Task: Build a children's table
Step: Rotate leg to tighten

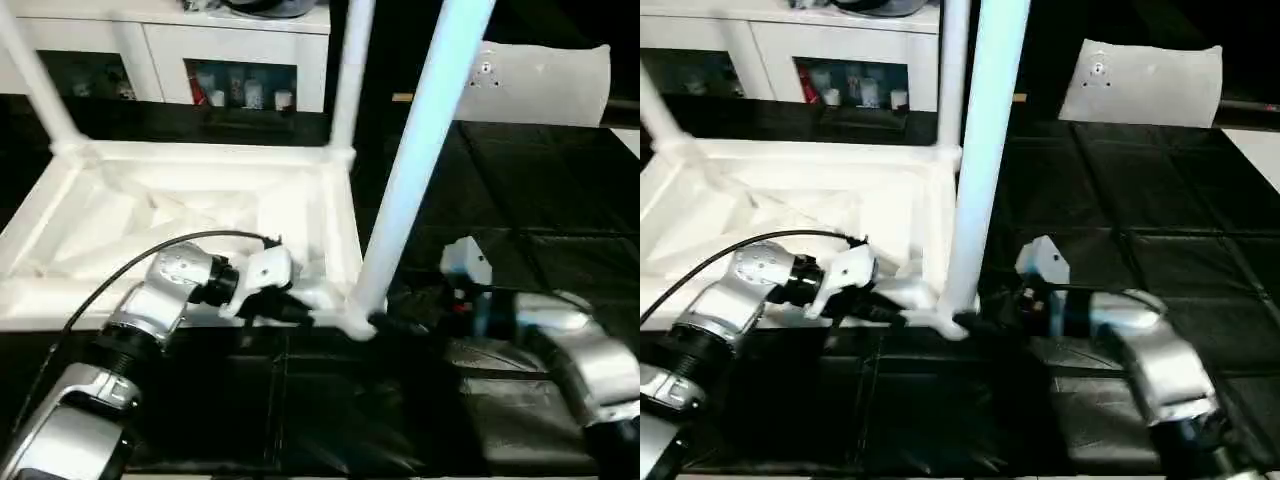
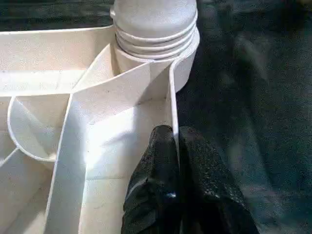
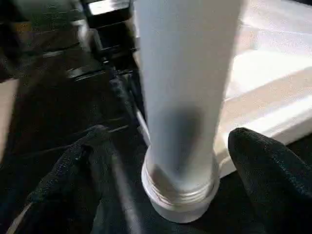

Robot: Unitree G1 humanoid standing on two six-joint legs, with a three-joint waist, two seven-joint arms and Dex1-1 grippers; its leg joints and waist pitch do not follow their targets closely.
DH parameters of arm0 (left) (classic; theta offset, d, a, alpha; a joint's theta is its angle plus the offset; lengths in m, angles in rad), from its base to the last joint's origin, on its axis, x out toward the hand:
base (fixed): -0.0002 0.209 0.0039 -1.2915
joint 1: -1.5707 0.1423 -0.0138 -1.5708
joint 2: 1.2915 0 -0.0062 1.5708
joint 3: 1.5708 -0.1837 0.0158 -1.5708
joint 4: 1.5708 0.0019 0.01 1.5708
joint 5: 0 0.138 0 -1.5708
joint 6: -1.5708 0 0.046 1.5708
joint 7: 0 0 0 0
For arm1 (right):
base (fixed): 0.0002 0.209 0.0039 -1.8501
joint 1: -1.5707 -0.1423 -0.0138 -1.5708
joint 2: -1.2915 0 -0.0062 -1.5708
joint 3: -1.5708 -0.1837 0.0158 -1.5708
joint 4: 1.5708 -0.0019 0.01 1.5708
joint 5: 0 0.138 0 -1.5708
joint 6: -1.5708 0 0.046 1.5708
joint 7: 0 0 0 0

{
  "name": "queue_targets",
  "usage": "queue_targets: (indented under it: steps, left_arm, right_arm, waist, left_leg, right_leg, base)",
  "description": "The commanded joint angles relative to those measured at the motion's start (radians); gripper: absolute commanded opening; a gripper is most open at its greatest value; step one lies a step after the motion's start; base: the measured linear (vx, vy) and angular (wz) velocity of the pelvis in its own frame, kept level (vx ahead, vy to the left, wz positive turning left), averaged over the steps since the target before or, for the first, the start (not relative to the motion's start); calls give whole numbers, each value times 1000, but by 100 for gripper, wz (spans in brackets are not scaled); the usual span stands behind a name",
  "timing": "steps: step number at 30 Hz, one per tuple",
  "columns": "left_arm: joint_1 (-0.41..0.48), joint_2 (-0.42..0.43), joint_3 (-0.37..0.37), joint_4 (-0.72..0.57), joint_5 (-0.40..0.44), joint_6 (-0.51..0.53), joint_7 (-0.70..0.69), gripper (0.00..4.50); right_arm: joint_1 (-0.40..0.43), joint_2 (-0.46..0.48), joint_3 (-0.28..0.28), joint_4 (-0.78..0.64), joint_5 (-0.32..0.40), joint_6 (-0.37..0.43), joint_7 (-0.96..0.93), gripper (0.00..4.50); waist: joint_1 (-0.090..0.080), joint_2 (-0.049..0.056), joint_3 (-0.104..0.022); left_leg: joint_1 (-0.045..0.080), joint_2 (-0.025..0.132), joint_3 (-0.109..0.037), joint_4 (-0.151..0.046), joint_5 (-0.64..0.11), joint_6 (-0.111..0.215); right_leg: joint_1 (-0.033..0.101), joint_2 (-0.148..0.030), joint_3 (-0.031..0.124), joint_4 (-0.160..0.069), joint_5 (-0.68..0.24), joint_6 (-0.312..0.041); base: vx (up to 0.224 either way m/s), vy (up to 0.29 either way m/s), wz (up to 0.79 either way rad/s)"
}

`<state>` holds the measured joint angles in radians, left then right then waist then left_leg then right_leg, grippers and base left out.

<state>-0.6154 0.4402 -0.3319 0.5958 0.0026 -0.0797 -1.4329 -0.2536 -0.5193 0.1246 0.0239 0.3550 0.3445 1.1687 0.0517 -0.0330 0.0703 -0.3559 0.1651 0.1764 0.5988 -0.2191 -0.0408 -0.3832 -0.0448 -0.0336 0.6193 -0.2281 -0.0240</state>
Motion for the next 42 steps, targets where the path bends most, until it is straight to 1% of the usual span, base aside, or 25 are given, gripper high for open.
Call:
queue_targets:
  steps: [1, 4, 5, 7, 9, 13, 16, 19, 20, 22, 23, 24, 25, 27, 29, 31, 33, 34, 35, 36, 37, 39, 40, 41, 42]
  left_arm:
    - [-20, -12, -49, -12, -7, -44, -82, 0]
    - [-27, -13, -62, -5, -7, -68, -121, 0]
    - [-27, -13, -63, -4, -7, -70, -125, 0]
    - [-30, -15, -68, 1, -8, -80, -142, 0]
    - [-35, -18, -78, 5, -11, -94, -166, 0]
    - [-40, -22, -88, 2, -15, -99, -181, 0]
    - [-42, -23, -93, -1, -20, -100, -182, 0]
    - [-45, -25, -99, 3, -24, -106, -182, 0]
    - [-47, -26, -100, 8, -22, -110, -182, 0]
    - [-48, -26, -100, 10, -22, -110, -182, 0]
    - [-50, -30, -94, 15, -20, -107, -182, 0]
    - [-50, -36, -84, 17, -20, -96, -172, 0]
    - [-49, -41, -76, 18, -20, -88, -164, 0]
    - [-49, -48, -68, 16, -20, -68, -139, 0]
    - [-51, -65, -58, 12, -7, -36, -68, 0]
    - [-50, -85, -49, 4, 5, 0, -3, 0]
    - [-46, -119, -40, -18, 26, 86, 98, 0]
    - [-45, -137, -36, -30, 36, 133, 144, 0]
    - [-45, -138, -36, -30, 36, 135, 146, 0]
    - [-45, -142, -34, -32, 38, 142, 155, 0]
    - [-54, -190, -7, -47, 29, 233, 239, 0]
    - [-66, -226, 14, -47, 28, 278, 309, 0]
    - [-82, -256, 32, -35, 34, 312, 381, 0]
    - [-96, -281, 53, -29, 34, 346, 445, 0]
    - [-99, -287, 58, -28, 34, 354, 459, 0]
  right_arm:
    - [-21, -13, 13, 18, 17, 0, 65, 397]
    - [-38, -26, 40, 43, 24, -8, 125, 387]
    - [-40, -26, 42, 46, 25, -8, 128, 368]
    - [-52, -27, 53, 60, 28, -10, 147, 348]
    - [-71, -26, 66, 83, 30, -8, 178, 337]
    - [-84, -24, 79, 102, 16, -13, 201, 299]
    - [-87, -25, 85, 109, 12, -14, 212, 264]
    - [-90, -26, 95, 114, 11, -15, 227, 252]
    - [-90, -26, 99, 114, 13, -14, 233, 230]
    - [-90, -26, 101, 113, 14, -13, 234, 218]
    - [-88, -24, 105, 108, 18, -9, 235, 210]
    - [-82, -19, 104, 97, 25, 2, 228, 210]
    - [-77, -15, 103, 90, 30, 10, 222, 208]
    - [-64, -6, 95, 69, 45, 45, 195, 207]
    - [-37, 27, 83, 37, 31, 82, 95, 206]
    - [-20, 65, 76, 20, 0, 99, -7, 206]
    - [-9, 140, 66, 8, -52, 141, -179, 205]
    - [-8, 188, 53, 2, -60, 183, -267, 205]
    - [-9, 191, 52, 2, -59, 186, -271, 204]
    - [-9, 203, 47, 1, -58, 199, -291, 202]
    - [-18, 286, 25, -6, -55, 247, -404, 201]
    - [-31, 350, 18, -4, -80, 271, -500, 199]
    - [-46, 413, 9, 9, -102, 295, -591, 199]
    - [-56, 455, 16, 18, -126, 295, -649, 198]
    - [-58, 465, 18, 20, -131, 295, -663, 198]
  waist:
    - [3, -9, -62]
    - [12, -11, -62]
    - [14, -12, -61]
    - [19, -11, -61]
    - [23, -15, -58]
    - [33, -15, -56]
    - [33, -17, -55]
    - [33, -20, -54]
    - [34, -18, -52]
    - [33, -20, -52]
    - [34, -14, -51]
    - [34, -14, -51]
    - [32, -17, -51]
    - [34, -15, -51]
    - [34, -14, -49]
    - [29, -16, -47]
    - [21, -17, -44]
    - [16, -16, -39]
    - [8, -16, -36]
    - [4, -17, -36]
    - [-5, -10, -37]
    - [-17, -12, -38]
    - [-25, -11, -40]
    - [-32, -13, -41]
    - [-32, -14, -40]
  left_leg:
    - [15, 79, -14, -60, -7, 131]
    - [13, 79, -11, -58, 9, 136]
    - [11, 80, -10, -58, 4, 135]
    - [12, 82, -9, -59, -11, 126]
    - [13, 81, -7, -61, -31, 114]
    - [17, 84, -1, -63, -38, 96]
    - [14, 83, -2, -64, -36, 90]
    - [12, 82, -2, -63, -38, 92]
    - [11, 82, -2, -64, -38, 92]
    - [11, 82, -2, -64, -40, 88]
    - [12, 82, -4, -65, -40, 87]
    - [12, 82, -4, -65, -40, 87]
    - [12, 82, -3, -65, -44, 86]
    - [13, 83, -4, -67, -53, 80]
    - [15, 84, -4, -68, -66, 70]
    - [12, 82, -7, -71, -83, 57]
    - [13, 82, -8, -75, -102, 29]
    - [16, 78, -12, -79, -147, 10]
    - [16, 75, -15, -83, -176, -9]
    - [14, 75, -18, -84, -186, -13]
    - [16, 79, -18, -86, -190, -23]
    - [13, 77, -21, -88, -202, -30]
    - [9, 75, -23, -88, -193, -33]
    - [9, 74, -21, -86, -188, -33]
    - [10, 72, -21, -86, -187, -30]
  right_leg:
    - [45, -107, 54, -53, 61, -295]
    - [44, -106, 49, -48, 75, -299]
    - [44, -108, 47, -48, 67, -295]
    - [43, -111, 46, -51, 34, -288]
    - [40, -111, 44, -54, -15, -280]
    - [34, -111, 45, -53, -24, -272]
    - [36, -113, 44, -52, -21, -268]
    - [38, -115, 45, -54, -15, -269]
    - [37, -115, 46, -54, -20, -266]
    - [38, -114, 45, -55, -27, -264]
    - [38, -114, 45, -55, -29, -263]
    - [38, -114, 45, -55, -29, -263]
    - [37, -112, 44, -56, -28, -264]
    - [38, -114, 45, -57, -38, -264]
    - [36, -113, 46, -61, -56, -259]
    - [37, -116, 47, -65, -94, -250]
    - [33, -116, 48, -70, -149, -235]
    - [30, -118, 47, -83, -251, -217]
    - [30, -118, 48, -91, -337, -194]
    - [32, -121, 49, -95, -368, -181]
    - [29, -117, 50, -93, -364, -176]
    - [26, -115, 48, -93, -355, -179]
    - [29, -115, 48, -90, -337, -181]
    - [27, -113, 49, -90, -323, -183]
    - [26, -113, 49, -92, -324, -183]
  base:
    - [0, 0, 0]
    - [0, 0, 0]
    - [0, 0, 0]
    - [0, 0, 0]
    - [0, 0, 0]
    - [0, 0, 0]
    - [0, 0, 0]
    - [0, 0, 0]
    - [0, 0, 0]
    - [0, 0, 0]
    - [0, 0, 0]
    - [0, 0, 0]
    - [0, 0, 0]
    - [0, 0, 0]
    - [0, 0, 0]
    - [0, 0, 0]
    - [0, 0, 0]
    - [0, 0, 0]
    - [0, 0, 0]
    - [0, 0, 0]
    - [0, 0, 0]
    - [0, 0, 0]
    - [0, 0, 0]
    - [0, 0, 0]
    - [0, 0, 0]
